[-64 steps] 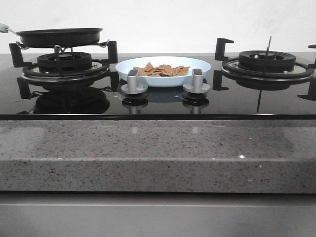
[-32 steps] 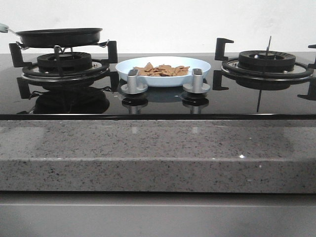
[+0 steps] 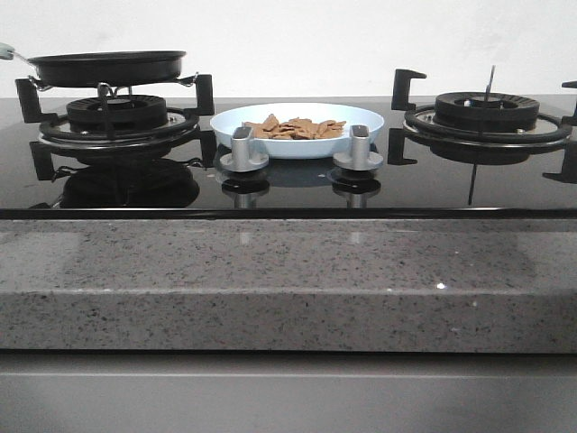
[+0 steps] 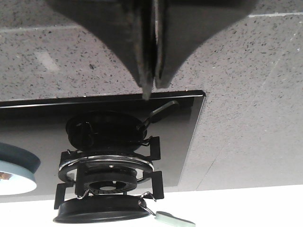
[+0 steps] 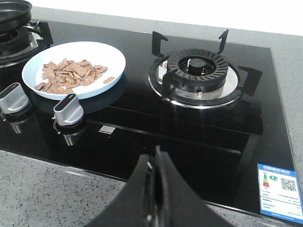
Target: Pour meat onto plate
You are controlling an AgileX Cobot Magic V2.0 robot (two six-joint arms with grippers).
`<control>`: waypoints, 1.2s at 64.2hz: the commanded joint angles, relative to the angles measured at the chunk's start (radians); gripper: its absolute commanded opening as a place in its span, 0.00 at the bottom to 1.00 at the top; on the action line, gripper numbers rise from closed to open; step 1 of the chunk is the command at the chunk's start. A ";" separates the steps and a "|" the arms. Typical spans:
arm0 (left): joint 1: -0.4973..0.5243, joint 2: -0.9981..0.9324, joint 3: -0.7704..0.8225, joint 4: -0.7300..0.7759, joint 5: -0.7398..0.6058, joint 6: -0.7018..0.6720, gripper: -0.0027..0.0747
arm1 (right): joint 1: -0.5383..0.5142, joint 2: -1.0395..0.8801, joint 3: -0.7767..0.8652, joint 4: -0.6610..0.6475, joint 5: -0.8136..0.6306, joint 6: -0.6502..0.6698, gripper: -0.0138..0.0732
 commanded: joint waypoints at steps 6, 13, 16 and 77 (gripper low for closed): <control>0.003 -0.018 0.007 -0.011 -0.090 -0.010 0.01 | 0.002 0.004 -0.024 -0.009 -0.076 -0.010 0.09; 0.003 -0.018 0.007 -0.011 -0.090 -0.010 0.01 | 0.002 0.004 -0.024 -0.009 -0.076 -0.010 0.09; 0.003 -0.018 0.007 -0.011 -0.090 -0.010 0.01 | 0.002 0.004 -0.024 -0.009 -0.076 -0.010 0.09; 0.003 -0.016 0.007 -0.011 -0.090 -0.010 0.01 | -0.204 -0.490 0.564 -0.011 -0.373 -0.010 0.09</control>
